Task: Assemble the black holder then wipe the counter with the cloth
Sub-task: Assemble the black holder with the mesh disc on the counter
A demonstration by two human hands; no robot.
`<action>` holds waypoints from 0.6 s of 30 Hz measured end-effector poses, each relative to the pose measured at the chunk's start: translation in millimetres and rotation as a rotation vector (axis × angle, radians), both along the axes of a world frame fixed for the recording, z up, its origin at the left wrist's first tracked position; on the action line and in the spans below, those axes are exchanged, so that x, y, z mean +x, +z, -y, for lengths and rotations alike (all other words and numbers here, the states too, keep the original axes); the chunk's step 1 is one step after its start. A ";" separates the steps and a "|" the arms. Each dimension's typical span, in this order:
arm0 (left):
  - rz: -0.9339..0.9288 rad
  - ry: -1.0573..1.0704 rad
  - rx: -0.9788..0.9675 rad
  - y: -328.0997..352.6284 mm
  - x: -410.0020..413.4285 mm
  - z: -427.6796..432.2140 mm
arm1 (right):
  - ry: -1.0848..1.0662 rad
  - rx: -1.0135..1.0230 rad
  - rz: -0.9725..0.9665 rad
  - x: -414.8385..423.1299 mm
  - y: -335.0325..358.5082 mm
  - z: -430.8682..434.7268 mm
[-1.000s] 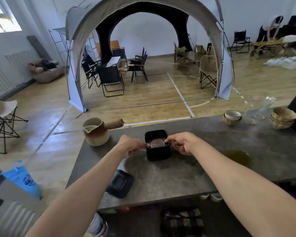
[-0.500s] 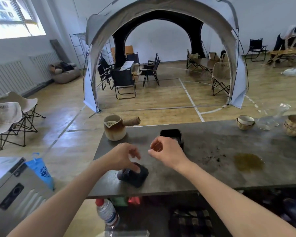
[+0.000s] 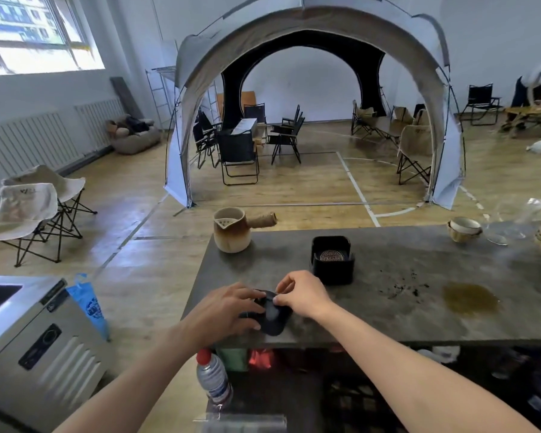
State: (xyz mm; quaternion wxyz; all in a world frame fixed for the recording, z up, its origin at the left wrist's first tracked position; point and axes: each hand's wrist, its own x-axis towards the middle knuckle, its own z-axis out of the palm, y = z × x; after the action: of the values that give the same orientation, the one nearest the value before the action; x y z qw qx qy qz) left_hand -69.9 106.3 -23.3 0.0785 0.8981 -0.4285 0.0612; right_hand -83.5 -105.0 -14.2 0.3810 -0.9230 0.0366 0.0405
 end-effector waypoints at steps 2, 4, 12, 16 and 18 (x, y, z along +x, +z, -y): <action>0.153 -0.066 -0.045 -2.0 -2.0 0.9 | -0.018 0.055 0.015 1.2 4.7 4.6; 0.225 -0.114 -0.138 -1.0 -4.2 3.6 | -0.017 0.111 0.039 1.9 12.1 12.2; -0.131 0.176 -0.901 31.6 20.1 68.8 | -0.116 0.559 0.141 -1.2 58.2 73.8; -0.569 0.381 -1.035 52.6 33.6 120.9 | -0.318 0.792 0.184 12.3 68.7 105.9; -0.774 0.440 -1.050 58.0 40.5 144.5 | -0.384 0.757 0.200 21.2 66.5 121.1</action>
State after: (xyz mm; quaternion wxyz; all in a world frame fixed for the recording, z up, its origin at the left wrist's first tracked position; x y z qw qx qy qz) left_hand -29.4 -38.2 34.7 0.6365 0.7643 -0.0910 -0.0499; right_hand -62.4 -226.1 52.3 0.6947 -0.6941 0.1531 -0.1102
